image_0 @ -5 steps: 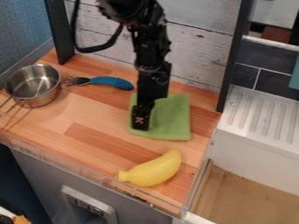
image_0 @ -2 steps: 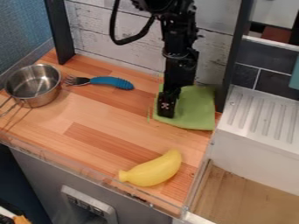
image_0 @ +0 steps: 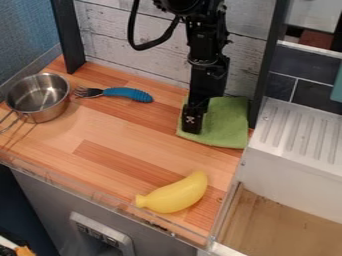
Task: Moves the green towel to the right upper side of the table
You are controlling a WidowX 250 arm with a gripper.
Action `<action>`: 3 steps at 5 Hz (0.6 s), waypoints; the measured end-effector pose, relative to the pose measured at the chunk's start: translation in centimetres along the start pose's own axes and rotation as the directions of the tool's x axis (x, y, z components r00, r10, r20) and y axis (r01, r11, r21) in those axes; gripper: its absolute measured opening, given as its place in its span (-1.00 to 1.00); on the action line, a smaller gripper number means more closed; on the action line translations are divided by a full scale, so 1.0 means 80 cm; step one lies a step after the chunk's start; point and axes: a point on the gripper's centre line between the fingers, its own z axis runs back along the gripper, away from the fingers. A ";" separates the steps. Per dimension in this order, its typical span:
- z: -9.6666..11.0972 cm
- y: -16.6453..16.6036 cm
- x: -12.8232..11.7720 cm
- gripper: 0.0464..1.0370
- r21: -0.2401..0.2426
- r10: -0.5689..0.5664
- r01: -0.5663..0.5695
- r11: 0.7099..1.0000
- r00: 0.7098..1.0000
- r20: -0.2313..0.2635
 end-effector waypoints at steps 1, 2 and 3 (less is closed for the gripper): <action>0.024 -0.002 -0.002 0.93 0.034 -0.003 0.002 0.999 1.000 0.020; 0.047 -0.008 -0.008 0.93 0.066 0.007 -0.009 0.998 1.000 0.027; 0.078 -0.018 -0.016 0.93 0.116 0.002 -0.007 0.993 0.999 0.043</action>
